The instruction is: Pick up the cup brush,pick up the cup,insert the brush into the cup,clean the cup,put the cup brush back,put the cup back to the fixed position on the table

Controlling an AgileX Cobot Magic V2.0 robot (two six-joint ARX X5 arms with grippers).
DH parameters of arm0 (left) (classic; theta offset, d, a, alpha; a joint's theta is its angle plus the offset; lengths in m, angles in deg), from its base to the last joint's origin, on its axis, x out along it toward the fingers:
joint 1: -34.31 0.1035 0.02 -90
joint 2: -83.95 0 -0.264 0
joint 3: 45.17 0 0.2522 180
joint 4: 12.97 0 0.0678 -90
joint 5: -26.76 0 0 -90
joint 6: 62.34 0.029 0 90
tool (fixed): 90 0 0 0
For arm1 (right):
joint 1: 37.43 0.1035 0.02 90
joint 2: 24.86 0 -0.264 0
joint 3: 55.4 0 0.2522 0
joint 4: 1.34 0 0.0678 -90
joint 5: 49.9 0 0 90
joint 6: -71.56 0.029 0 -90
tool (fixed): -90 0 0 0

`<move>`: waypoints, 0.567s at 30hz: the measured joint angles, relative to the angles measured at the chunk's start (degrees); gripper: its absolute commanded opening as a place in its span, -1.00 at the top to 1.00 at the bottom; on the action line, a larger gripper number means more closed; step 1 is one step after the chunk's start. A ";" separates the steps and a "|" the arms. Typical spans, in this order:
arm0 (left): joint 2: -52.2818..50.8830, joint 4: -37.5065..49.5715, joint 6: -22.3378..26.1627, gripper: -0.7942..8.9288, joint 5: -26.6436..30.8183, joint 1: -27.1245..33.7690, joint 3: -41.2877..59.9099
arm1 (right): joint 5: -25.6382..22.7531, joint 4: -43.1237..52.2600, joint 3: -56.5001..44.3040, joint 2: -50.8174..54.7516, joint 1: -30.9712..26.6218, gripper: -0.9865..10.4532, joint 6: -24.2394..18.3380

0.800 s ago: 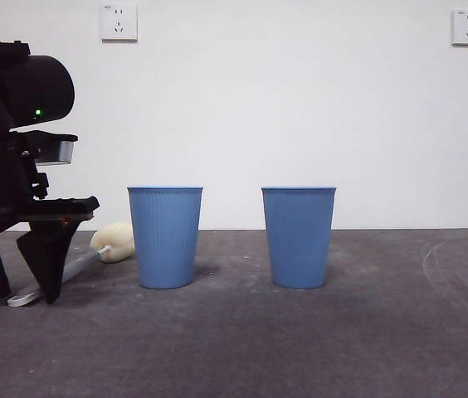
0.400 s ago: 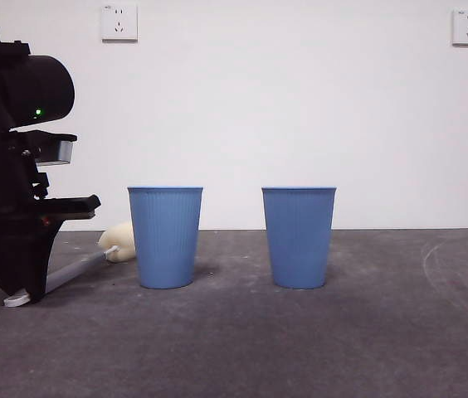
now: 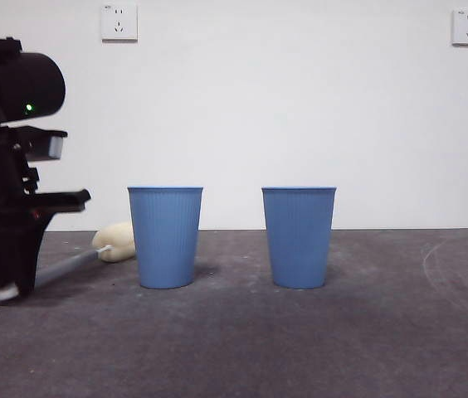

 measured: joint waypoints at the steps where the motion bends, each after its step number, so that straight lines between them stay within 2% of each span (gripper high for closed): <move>1: -0.55 -0.13 0.00 0.79 0.00 0.17 -0.24 | 0.00 0.00 0.00 0.00 0.00 -0.21 0.00; 7: -5.25 -1.90 0.44 0.80 0.00 1.14 -3.58 | 0.00 0.11 0.00 0.00 0.00 -0.21 0.00; 11: -8.61 -4.98 2.40 0.85 -0.13 1.36 -6.12 | 0.00 1.22 0.00 -0.02 0.00 -0.21 0.02; 17: -16.46 -8.39 5.51 0.85 -4.81 1.55 -7.13 | 0.04 5.62 0.00 -2.14 1.53 -0.21 0.02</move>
